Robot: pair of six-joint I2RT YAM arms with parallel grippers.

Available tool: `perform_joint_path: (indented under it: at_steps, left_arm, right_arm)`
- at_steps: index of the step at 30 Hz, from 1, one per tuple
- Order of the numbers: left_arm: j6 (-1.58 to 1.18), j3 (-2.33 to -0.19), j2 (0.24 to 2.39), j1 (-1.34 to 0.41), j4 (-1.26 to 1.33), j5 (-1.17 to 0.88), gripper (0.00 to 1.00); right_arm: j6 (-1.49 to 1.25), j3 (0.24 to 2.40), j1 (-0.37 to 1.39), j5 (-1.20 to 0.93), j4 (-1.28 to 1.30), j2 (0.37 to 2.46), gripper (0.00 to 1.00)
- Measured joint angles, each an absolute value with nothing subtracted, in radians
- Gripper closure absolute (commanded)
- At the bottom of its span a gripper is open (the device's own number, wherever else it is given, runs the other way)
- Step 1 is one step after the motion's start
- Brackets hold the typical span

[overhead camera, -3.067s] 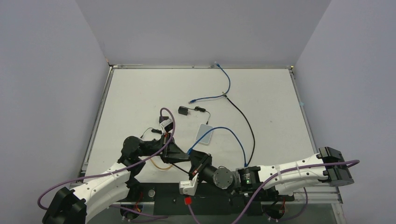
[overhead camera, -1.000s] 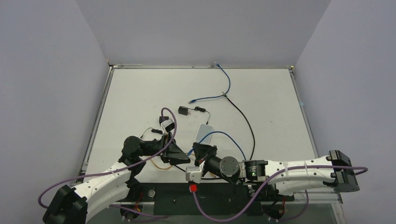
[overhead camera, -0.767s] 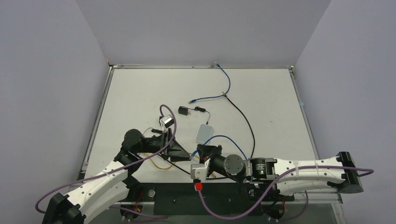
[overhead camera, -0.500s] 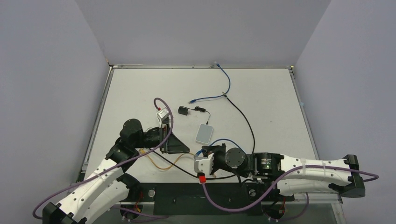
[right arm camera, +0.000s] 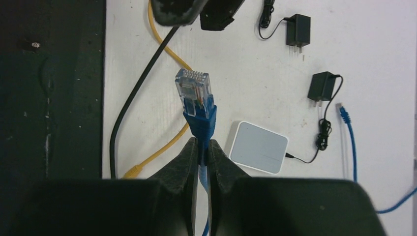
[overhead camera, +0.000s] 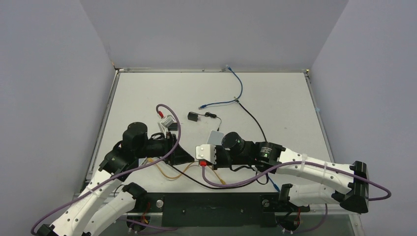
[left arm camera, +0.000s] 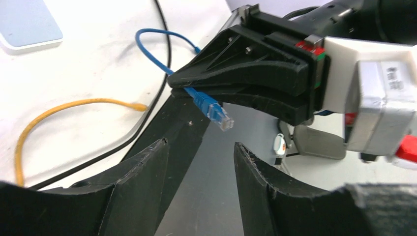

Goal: Insert the plug into the switch port
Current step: Pick up the connector from the center of the board.

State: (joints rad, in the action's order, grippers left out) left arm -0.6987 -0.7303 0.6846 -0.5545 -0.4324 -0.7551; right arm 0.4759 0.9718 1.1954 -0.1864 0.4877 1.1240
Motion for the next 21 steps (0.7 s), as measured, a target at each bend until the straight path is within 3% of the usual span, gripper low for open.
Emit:
perform_joint_path:
  at_steps: [21]
  left_arm:
    - [-0.586,-0.757,0.682,-0.554,-0.571,-0.643,0.51]
  right_arm:
    - [0.384,1.089,1.120,-0.396,0.525,1.314,1.00]
